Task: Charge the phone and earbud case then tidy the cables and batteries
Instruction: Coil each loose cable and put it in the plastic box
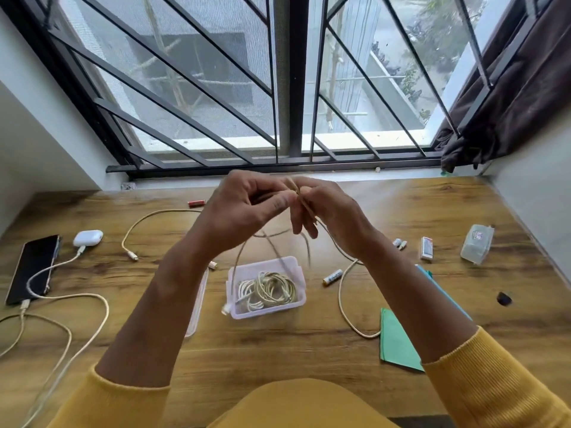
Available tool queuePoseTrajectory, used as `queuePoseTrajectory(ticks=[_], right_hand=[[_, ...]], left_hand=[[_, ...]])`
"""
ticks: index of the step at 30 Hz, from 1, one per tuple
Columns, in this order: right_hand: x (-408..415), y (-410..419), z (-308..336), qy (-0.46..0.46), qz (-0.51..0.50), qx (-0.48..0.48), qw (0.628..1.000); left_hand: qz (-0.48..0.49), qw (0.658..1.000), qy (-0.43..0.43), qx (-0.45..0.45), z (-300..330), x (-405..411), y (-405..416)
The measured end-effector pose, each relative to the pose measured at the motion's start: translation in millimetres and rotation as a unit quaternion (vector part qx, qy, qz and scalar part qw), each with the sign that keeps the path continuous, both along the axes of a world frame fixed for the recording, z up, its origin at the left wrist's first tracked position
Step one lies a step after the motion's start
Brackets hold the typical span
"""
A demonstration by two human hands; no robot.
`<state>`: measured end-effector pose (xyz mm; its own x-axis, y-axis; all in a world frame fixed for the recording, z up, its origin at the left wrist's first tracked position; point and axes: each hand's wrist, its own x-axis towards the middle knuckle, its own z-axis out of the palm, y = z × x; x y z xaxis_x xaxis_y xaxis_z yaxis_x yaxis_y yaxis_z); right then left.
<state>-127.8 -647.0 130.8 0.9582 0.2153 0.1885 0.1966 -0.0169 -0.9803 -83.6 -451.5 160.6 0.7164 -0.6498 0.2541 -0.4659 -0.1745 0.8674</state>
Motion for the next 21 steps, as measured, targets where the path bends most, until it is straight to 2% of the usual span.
queuePoseTrajectory(ticks=[4,12,14,16,21], right_hand=[[-3,6,8,0.017,0.026,-0.049,0.998],[-4,-6,28,0.027,0.099,-0.064,0.993],[-4,-8,32,0.037,0.106,-0.056,0.992],[-5,-10,33,0.045,0.12,-0.023,0.991],[0,-1,30,0.018,0.164,0.162,0.973]], left_hand=[[0.038,0.998,-0.038,0.023,9,9,3],[-0.01,0.999,-0.035,-0.032,21,13,10],[0.012,0.998,-0.034,-0.047,21,16,12],[0.038,0.997,-0.022,-0.06,23,19,13],[0.062,0.992,-0.016,-0.106,13,20,0]])
